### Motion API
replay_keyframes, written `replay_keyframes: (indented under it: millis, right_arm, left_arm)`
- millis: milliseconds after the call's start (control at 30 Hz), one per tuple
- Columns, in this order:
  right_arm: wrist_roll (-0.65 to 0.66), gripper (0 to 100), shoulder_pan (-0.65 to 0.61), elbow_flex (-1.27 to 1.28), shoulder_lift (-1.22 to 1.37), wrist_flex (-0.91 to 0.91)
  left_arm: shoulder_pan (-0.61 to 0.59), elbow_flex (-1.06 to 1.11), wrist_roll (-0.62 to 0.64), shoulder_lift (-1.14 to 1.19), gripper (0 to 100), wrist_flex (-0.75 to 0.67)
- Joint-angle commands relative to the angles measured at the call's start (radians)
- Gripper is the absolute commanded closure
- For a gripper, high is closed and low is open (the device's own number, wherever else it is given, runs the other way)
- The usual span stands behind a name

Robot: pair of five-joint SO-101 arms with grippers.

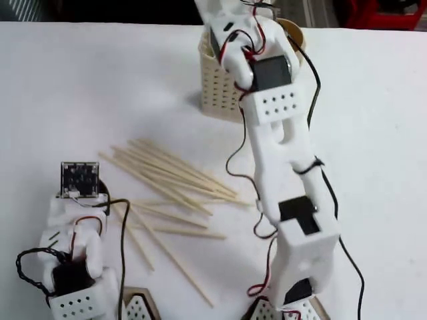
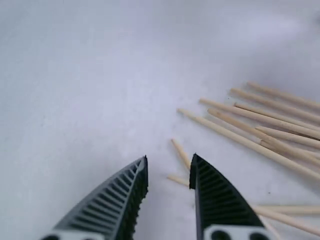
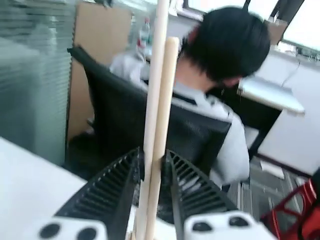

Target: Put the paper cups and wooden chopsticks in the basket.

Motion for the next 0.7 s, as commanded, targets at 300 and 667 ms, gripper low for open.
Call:
replay_keyframes:
  millis: [300,667]
  right_arm:
    - [-0.011,98.1,0.048,-0.031,0.153,-0.013]
    - [-0.011,90.6,0.045,-0.04,0.173,0.139]
  left_arm:
    - [-0.002,0.008,-0.011,-0.012,85,-0.063]
    - [-0.002,0.008,-0.011,-0.012,85,-0.063]
